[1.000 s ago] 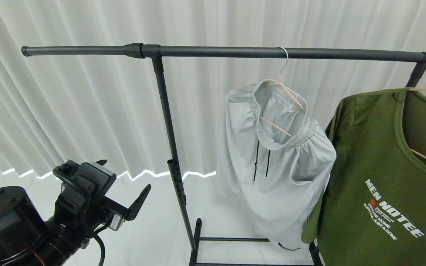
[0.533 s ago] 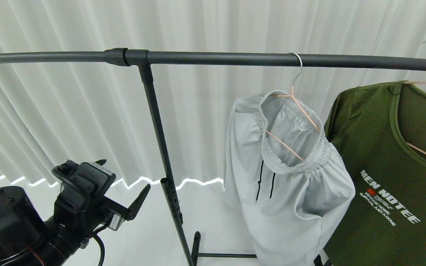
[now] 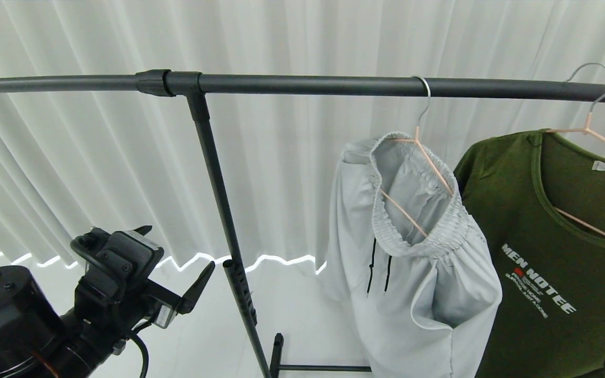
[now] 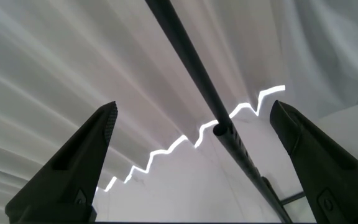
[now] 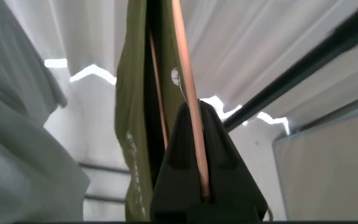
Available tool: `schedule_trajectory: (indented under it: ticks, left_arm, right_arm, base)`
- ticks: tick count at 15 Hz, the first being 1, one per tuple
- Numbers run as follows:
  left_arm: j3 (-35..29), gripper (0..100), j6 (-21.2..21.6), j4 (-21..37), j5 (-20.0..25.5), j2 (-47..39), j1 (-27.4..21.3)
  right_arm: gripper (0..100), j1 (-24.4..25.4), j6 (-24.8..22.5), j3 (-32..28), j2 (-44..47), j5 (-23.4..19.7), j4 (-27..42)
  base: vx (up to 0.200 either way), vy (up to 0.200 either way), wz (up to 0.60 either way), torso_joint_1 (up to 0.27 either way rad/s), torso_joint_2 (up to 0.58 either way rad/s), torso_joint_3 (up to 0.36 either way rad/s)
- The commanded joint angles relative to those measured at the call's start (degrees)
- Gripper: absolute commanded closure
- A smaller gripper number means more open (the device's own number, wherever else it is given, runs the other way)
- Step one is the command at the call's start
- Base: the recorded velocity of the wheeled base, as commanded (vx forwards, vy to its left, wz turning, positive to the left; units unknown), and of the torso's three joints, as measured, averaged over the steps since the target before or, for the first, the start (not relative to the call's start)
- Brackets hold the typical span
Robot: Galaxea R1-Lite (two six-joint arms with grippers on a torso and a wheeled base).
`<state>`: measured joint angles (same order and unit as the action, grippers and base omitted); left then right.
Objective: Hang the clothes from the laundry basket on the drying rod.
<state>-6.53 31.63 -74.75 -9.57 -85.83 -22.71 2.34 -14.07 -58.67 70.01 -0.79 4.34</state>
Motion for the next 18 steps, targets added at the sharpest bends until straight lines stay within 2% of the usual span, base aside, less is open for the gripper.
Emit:
schedule_trajectory:
  ticks: [1, 5, 12, 13, 15, 18]
  left_arm:
    - [-0.1, 0, 0.0, 0.0, 0.0, 0.2, -0.1]
    - [0.0, 0, 0.0, 0.0, 0.0, 0.5, -0.1]
    - [0.9, 0, 0.1, 0.0, 0.0, 1.3, -0.1]
    - [0.9, 0, 0.1, 0.0, 0.0, 1.3, -0.1]
    - [0.9, 0, 0.0, 0.0, 0.0, 1.3, -0.1]
    - [1.0, 0, -0.2, 0.0, 0.0, 1.9, 1.1]
  right_arm:
    - [100, -0.3, 0.5, -1.7, 3.8, 0.0, -0.4]
    - [100, -0.6, 0.4, -2.7, 7.9, 0.0, -4.9]
    - [100, -0.6, 0.4, -2.1, 8.2, 0.0, -4.4]
    - [0, -0.6, 0.4, -2.1, 8.2, 0.0, -4.4]
    - [0, -0.5, 0.5, -2.0, 7.8, 0.1, -5.1]
    - [0, -0.4, 0.5, 2.8, 2.0, -0.3, -8.6]
  base:
    - [0.000, 0.000, 0.00, 0.000, 0.00, 0.000]
    - [0.000, 0.000, 0.00, 0.000, 0.00, 0.000]
    - [0.000, 0.000, 0.00, 0.000, 0.00, 0.000]
    - [0.000, 0.000, 0.00, 0.000, 0.00, 0.000]
    - [0.000, 0.000, 0.00, 0.000, 0.00, 0.000]
    - [0.000, 0.000, 0.00, 0.000, 0.00, 0.000]
